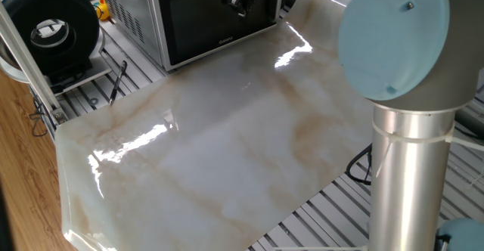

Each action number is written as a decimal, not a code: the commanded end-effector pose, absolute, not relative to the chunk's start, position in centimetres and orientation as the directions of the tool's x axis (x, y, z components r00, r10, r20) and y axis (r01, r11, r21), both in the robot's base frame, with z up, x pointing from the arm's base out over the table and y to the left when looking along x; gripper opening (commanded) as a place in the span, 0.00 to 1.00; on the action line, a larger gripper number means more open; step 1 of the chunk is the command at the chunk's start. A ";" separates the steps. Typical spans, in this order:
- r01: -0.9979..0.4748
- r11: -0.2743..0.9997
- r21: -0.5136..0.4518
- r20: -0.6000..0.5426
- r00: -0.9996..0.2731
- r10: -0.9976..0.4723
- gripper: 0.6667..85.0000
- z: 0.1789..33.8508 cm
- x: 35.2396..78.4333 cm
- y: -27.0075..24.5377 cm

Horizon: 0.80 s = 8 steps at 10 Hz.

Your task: Close the microwave door

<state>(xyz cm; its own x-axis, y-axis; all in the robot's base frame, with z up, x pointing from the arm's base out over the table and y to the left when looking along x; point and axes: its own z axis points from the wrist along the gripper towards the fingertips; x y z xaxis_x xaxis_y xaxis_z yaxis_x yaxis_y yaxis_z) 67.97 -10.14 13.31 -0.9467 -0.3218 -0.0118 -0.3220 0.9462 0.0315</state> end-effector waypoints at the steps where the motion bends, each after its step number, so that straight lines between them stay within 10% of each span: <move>1: -0.330 0.943 0.038 -0.010 -0.944 -0.330 0.01 12.7 67.9 -10.2; 8: -0.356 0.934 0.022 -0.005 -0.934 -0.356 0.01 11.7 69.6 -10.4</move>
